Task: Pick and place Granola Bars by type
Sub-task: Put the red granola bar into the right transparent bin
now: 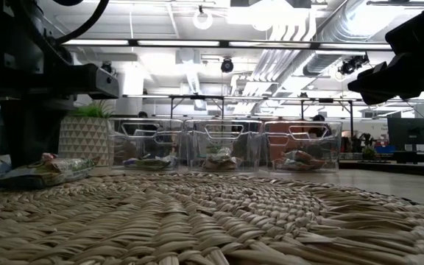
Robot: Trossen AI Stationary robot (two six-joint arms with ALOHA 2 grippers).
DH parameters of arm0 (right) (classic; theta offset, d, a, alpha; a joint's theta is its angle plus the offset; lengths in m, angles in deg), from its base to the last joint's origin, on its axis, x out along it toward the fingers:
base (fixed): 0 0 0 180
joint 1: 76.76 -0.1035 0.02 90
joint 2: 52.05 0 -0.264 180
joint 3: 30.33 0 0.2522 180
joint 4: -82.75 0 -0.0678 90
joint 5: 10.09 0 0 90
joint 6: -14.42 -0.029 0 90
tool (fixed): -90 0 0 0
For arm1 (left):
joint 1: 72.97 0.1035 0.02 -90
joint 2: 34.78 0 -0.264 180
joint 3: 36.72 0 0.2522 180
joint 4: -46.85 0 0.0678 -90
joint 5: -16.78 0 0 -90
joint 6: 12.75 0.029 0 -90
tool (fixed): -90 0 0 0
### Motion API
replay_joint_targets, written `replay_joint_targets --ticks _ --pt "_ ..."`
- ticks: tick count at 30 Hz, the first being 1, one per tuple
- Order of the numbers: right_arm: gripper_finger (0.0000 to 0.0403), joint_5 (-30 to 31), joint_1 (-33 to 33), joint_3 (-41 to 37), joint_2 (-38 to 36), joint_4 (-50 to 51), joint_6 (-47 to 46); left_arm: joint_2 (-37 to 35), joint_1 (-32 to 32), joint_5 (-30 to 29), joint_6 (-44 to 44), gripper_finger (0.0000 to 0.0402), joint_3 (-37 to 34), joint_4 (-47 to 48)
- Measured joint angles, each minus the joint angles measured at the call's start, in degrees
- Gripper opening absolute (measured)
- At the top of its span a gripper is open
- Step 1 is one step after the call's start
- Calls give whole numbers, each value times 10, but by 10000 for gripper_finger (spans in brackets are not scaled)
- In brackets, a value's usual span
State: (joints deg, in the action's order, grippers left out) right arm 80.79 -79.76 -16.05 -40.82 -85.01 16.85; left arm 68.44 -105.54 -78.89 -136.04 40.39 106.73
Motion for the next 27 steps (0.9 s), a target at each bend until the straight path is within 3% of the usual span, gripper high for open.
replay_joint_targets --ticks 17,27 --pt "0 0 0 0 0 0 0 -2 0 0 6 86 5 16" --pt "0 0 0 0 0 0 0 -74 -1 -38 37 78 8 65"
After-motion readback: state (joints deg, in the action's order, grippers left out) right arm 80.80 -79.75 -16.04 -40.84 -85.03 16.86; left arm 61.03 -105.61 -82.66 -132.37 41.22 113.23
